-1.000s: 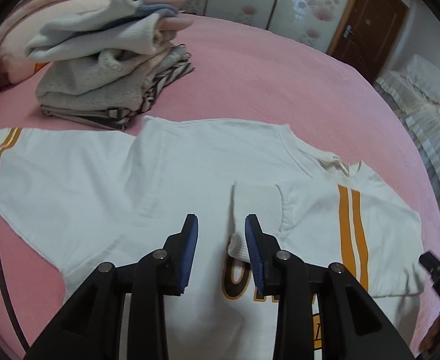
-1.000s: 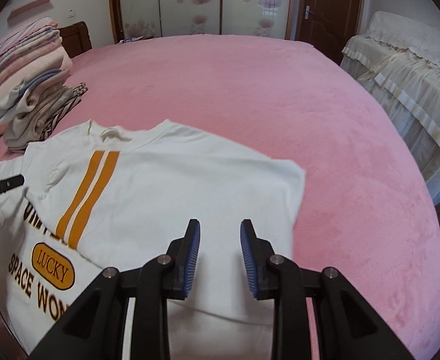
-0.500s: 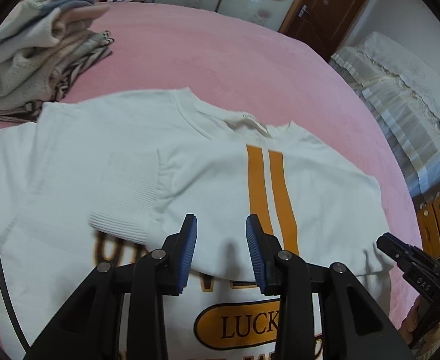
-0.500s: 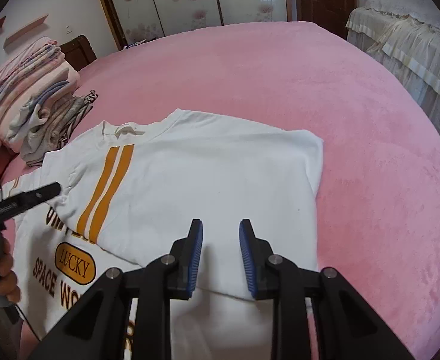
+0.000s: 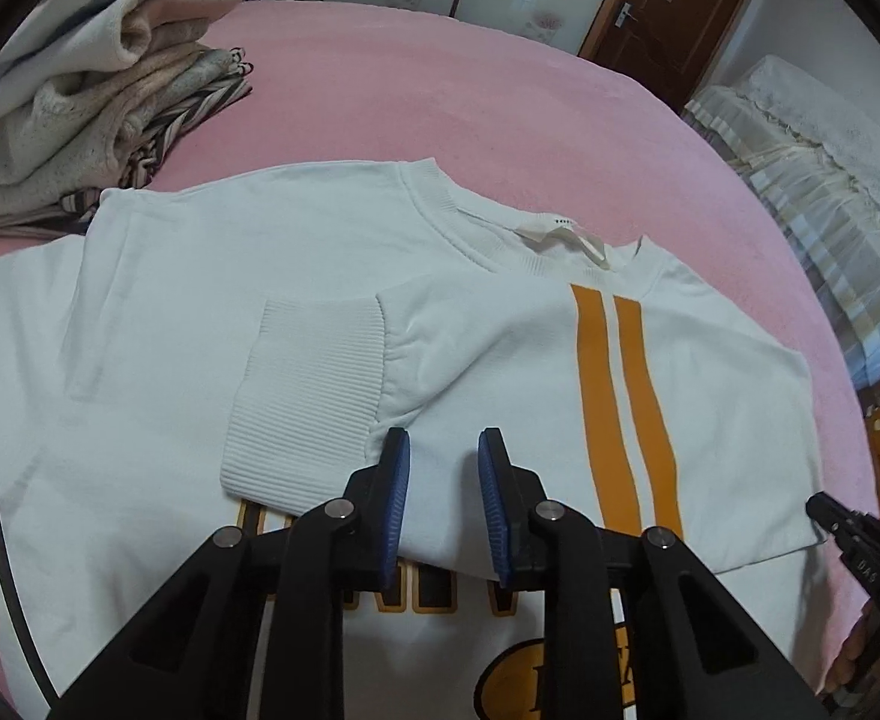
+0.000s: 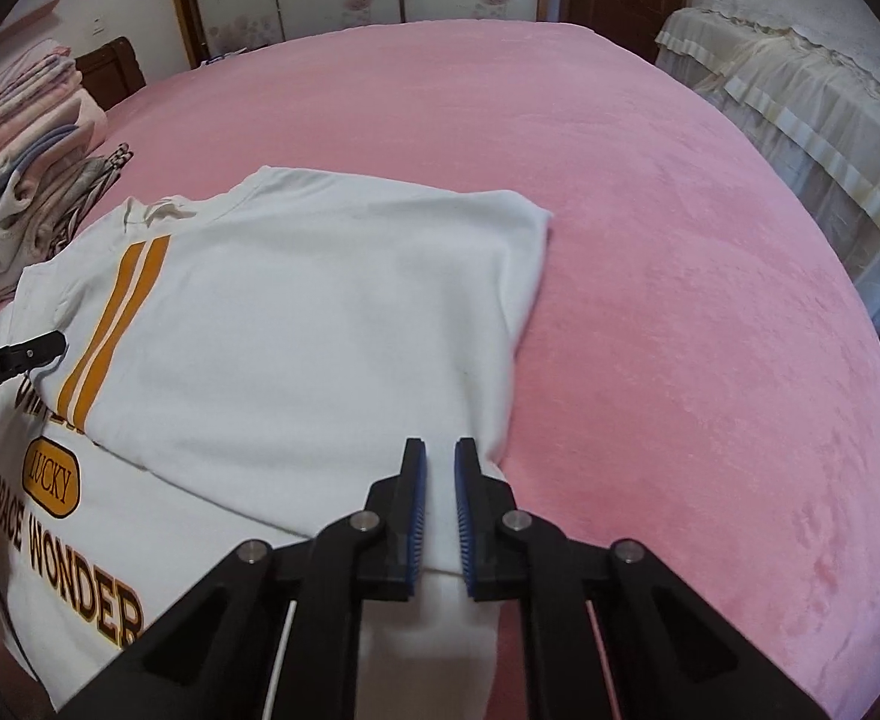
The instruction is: Fold small clothes
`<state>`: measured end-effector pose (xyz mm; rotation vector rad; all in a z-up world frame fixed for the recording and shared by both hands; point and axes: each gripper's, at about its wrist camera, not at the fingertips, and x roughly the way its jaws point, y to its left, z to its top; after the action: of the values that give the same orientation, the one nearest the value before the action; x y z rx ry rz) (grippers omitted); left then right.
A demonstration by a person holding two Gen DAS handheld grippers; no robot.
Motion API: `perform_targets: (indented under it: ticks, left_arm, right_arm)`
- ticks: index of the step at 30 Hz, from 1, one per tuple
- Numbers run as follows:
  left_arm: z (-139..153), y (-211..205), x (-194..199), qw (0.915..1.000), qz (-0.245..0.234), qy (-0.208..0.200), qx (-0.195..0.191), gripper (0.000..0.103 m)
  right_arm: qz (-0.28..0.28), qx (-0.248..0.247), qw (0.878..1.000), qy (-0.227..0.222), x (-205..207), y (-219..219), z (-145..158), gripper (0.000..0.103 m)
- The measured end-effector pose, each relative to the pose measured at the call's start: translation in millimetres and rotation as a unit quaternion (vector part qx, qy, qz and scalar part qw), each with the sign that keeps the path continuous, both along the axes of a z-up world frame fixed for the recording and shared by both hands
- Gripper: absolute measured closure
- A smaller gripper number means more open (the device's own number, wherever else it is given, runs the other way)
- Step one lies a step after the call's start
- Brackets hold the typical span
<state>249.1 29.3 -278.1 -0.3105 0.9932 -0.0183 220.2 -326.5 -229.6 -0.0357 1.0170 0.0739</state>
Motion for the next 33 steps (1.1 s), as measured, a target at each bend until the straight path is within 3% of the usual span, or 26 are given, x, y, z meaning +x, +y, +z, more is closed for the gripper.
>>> perform_targets:
  ticks: [4, 6, 9, 11, 15, 19, 26, 33]
  left_arm:
    - [13.1, -3.9, -7.5, 0.9999, -0.004, 0.000, 0.015, 0.068]
    - [26.6, -9.0, -15.2, 0.9993, -0.006, -0.008, 0.035, 0.036]
    - [55.3, -10.0, -34.7, 0.9980, 0.000, -0.048, 0.041, 0.025]
    - [72.5, -9.3, -45.1, 0.9977, -0.002, -0.055, 0.041, 0.018]
    - [103.7, -3.9, -70.3, 0.9960, 0.004, -0.067, 0.059, 0.011]
    - [126.7, 10.5, -100.5, 0.9953, 0.012, -0.058, 0.077, 0.011]
    - [149.9, 69.6, -156.5, 0.9963, 0.047, -0.040, 0.059, 0.011]
    - [172.6, 135.5, -189.3, 0.9906, 0.090, -0.035, 0.097, 0.011]
  right_arm:
    - [-0.020, -0.008, 1.000, -0.003, -8.4, 2.1, 7.5, 0.096]
    - [-0.026, 0.007, 1.000, -0.008, -14.2, 3.9, 15.9, 0.096]
    - [-0.021, 0.031, 0.999, -0.018, -24.8, 13.8, 31.7, 0.096]
    - [-0.007, 0.034, 0.999, -0.022, -31.1, 25.6, 40.9, 0.096]
    - [0.021, 0.031, 0.999, -0.029, -46.1, 55.0, 60.5, 0.096]
    - [0.048, 0.040, 0.998, -0.030, -64.6, 87.8, 80.1, 0.093]
    - [0.112, 0.027, 0.992, -0.056, -101.5, 150.9, 108.9, 0.092]
    - [0.164, 0.026, 0.984, -0.072, -117.6, 214.7, 132.8, 0.092]
